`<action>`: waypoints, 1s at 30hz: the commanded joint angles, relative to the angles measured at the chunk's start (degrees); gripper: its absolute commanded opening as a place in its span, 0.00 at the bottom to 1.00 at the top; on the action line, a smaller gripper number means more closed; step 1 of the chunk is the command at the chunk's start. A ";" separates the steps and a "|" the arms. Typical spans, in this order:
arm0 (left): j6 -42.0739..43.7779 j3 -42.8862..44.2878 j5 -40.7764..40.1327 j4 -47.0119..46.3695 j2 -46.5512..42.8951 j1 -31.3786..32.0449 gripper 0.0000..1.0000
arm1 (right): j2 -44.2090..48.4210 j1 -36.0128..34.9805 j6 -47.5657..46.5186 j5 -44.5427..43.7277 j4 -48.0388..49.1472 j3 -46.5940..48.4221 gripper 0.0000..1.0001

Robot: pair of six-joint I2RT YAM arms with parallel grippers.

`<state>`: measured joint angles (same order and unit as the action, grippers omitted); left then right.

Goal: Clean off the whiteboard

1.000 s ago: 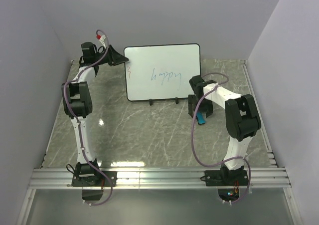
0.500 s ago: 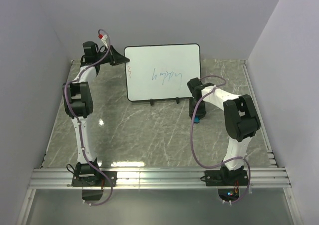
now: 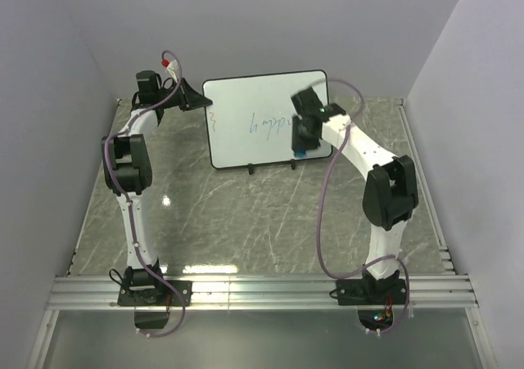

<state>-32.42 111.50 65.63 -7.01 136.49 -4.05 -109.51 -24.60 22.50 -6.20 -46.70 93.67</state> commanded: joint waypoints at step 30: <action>5.18 -22.26 -6.56 -1.07 -17.74 7.22 0.00 | -31.02 -18.73 19.51 -1.45 12.85 43.89 0.00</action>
<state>-30.44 94.45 58.72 -7.22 122.91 -0.56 -139.02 -42.87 39.68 -4.91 -36.77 136.59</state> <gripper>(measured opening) 0.195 0.406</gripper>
